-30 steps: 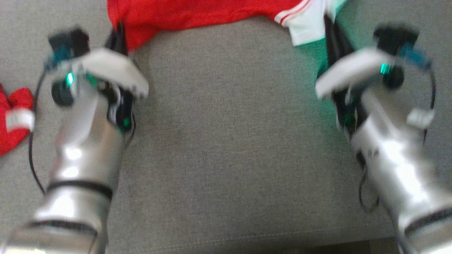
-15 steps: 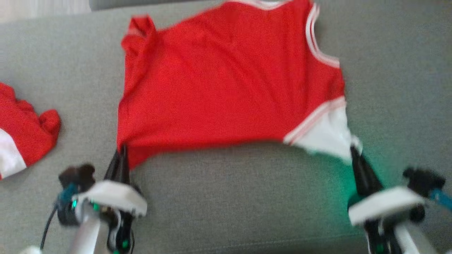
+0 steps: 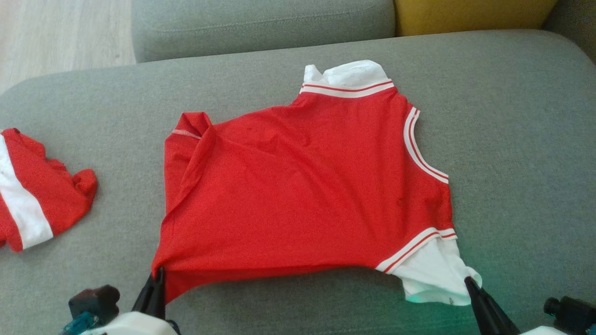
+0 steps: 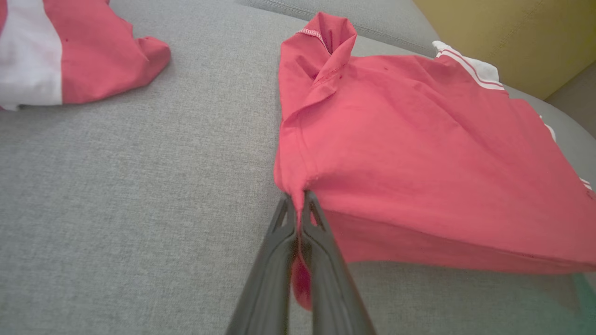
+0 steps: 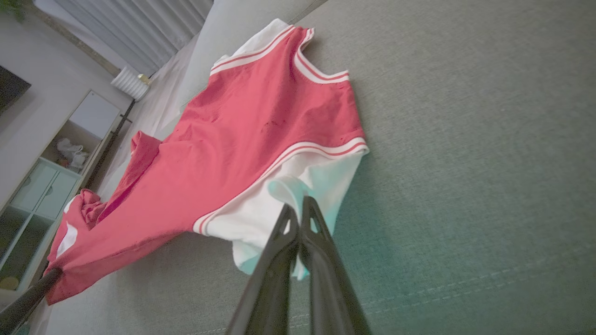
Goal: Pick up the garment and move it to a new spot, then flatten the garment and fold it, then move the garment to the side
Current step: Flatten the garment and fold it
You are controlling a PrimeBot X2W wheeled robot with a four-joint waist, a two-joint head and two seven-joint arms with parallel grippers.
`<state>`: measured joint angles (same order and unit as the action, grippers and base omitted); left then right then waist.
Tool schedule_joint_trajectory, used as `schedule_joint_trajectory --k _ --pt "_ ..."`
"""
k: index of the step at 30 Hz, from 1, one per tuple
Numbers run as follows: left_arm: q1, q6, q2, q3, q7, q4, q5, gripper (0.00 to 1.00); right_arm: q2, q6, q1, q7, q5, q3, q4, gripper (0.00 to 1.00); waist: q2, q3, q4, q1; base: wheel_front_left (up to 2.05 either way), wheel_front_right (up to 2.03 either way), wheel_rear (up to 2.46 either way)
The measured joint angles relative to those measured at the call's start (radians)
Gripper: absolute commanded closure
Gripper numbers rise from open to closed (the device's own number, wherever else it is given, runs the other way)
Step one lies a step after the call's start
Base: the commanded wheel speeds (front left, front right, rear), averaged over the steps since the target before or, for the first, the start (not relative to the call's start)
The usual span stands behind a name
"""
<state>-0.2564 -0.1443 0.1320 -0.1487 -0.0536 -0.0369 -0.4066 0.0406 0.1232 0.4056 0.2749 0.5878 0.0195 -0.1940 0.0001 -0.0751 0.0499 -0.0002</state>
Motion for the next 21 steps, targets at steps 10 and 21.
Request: schedule_joint_trajectory --k 10,21 --pt "0.004 -0.014 0.008 -0.011 -0.091 -0.063 -0.026 1.00 0.000 0.000 -0.028 0.023 0.073 -0.045 0.034 1.00 0.0000 -0.012 -0.013 0.0000 0.00 0.00 0.00" --pt "0.222 0.009 0.032 -0.028 -0.197 0.008 -0.052 1.00 0.000 0.000 -0.404 0.115 0.051 -0.055 0.187 1.00 0.0000 -0.081 -0.002 0.0001 0.00 0.00 0.00"
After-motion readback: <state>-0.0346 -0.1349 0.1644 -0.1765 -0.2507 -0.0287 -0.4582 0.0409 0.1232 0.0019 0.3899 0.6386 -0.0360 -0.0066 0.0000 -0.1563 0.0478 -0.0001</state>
